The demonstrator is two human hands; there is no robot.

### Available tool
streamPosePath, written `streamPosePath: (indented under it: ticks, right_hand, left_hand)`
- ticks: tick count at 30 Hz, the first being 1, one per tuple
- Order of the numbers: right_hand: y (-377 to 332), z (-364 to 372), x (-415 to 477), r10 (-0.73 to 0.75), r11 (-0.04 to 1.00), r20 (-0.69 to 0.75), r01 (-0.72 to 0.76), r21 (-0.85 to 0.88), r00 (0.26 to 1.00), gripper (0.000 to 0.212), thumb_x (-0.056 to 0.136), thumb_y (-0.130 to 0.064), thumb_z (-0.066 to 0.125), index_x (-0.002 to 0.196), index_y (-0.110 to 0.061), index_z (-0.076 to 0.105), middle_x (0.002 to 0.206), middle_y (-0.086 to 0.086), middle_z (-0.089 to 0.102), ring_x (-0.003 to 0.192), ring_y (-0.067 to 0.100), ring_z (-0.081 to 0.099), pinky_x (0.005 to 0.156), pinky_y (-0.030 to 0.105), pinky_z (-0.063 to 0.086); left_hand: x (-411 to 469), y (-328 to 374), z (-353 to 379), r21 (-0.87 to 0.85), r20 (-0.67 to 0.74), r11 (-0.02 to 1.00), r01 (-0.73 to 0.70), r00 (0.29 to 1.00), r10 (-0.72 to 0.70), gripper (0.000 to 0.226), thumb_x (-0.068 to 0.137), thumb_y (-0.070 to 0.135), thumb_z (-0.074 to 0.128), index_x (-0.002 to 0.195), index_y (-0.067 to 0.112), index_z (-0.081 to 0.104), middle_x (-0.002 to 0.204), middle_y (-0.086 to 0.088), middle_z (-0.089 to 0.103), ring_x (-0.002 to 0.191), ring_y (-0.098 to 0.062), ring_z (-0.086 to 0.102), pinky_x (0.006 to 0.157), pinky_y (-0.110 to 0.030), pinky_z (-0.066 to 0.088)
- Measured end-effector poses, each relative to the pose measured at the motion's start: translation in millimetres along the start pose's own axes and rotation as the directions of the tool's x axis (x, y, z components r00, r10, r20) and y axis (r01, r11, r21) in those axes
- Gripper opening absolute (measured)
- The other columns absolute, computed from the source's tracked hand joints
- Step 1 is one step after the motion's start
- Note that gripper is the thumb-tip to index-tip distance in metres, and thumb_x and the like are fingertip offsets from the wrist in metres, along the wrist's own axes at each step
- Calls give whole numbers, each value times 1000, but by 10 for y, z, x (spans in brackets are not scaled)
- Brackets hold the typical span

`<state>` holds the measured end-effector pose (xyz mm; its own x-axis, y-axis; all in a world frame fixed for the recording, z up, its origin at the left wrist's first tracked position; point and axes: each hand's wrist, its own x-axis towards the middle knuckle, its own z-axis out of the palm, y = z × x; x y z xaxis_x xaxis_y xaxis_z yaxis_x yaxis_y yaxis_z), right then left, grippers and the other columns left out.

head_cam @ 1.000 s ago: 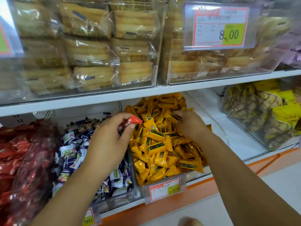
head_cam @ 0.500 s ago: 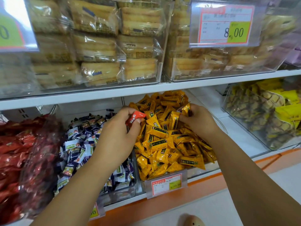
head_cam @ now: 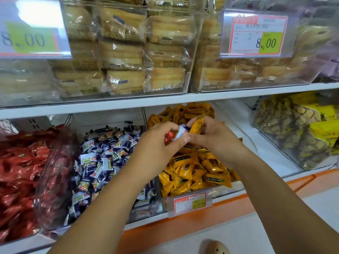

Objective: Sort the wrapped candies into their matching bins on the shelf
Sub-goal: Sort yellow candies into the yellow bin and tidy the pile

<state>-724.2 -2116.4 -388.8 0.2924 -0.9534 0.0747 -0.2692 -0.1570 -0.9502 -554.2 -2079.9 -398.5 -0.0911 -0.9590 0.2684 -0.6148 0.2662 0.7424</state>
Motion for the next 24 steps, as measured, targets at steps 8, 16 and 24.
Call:
streamPosePath:
  ticks: [8,16,24]
  right_hand:
    - [136,-288,184,63,926,-155,-116,-359,986,29,83,-25,72,110,-18,64,92,2,70,88,16,66,76,31,49]
    - [174,-683,183,85,783,-256,-224,-581,963,42,95,-1,40,126,-20,60,126,8,60,82,15,56,60,17,42]
    - [526,-411,339,95,578,-265,-270,-770,960,33,98,-16,44,131,-11,47,129,17,42,117,32,47,87,32,42]
  left_hand:
    - [66,-137,-79,-31,-125,999,41,991,-44,15,93,40,53,87,30,62,76,1,66,63,-8,55,52,-19,38]
    - [63,-215,-72,14,-89,999,40,995,-38,22,93,44,49,103,28,61,85,10,65,59,0,50,52,-20,32]
    - [46,-212,-20,31,-69,999,14,998,-12,12,94,39,50,97,31,58,70,11,57,58,3,49,49,-15,29]
